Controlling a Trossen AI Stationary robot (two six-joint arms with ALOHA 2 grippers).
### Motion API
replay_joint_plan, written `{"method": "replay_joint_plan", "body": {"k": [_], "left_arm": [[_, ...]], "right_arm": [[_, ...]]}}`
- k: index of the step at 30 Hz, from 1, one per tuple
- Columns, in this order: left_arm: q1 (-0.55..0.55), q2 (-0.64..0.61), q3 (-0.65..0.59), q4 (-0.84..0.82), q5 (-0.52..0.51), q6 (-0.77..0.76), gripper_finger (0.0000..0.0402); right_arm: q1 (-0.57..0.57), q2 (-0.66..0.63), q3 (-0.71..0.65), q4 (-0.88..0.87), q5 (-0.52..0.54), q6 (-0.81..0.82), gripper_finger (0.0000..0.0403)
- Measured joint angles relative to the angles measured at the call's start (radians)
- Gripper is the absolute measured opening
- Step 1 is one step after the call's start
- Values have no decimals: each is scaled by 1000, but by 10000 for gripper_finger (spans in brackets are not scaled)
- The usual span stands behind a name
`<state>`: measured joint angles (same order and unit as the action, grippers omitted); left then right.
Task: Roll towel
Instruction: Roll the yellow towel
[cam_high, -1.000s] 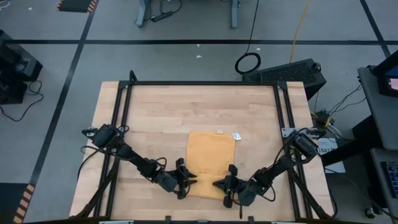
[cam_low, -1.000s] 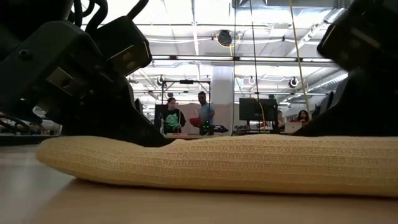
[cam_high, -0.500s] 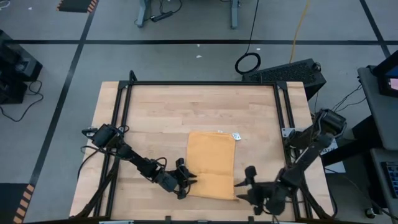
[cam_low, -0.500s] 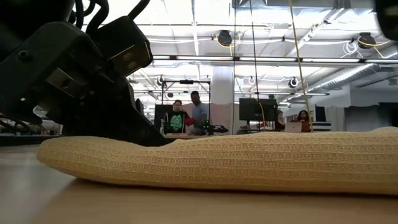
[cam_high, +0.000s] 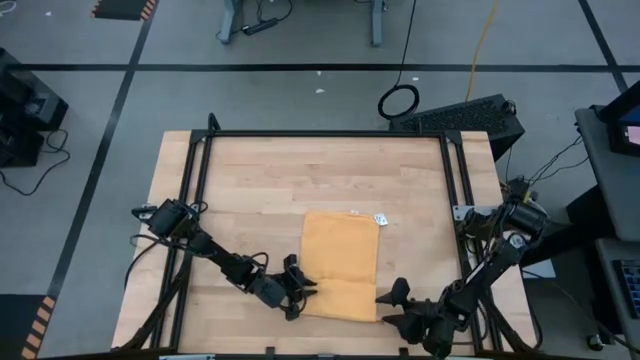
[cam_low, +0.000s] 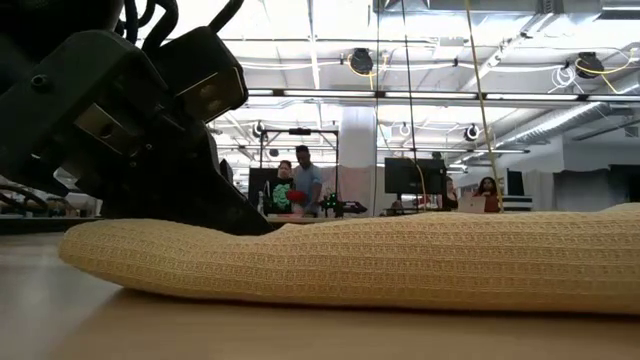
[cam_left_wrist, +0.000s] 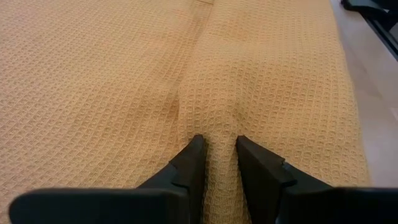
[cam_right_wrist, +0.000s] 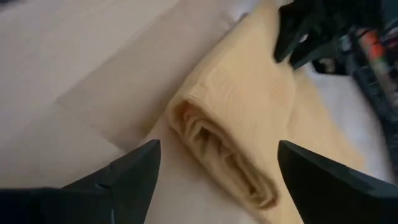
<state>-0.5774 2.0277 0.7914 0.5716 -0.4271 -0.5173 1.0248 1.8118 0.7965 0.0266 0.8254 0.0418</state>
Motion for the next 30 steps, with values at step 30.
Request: {"method": "replay_joint_plan", "body": {"k": [30], "left_arm": [[1,0,0,2,4,-72,96]], "right_arm": [[-127,44,32,20,-167,-61,313]]}}
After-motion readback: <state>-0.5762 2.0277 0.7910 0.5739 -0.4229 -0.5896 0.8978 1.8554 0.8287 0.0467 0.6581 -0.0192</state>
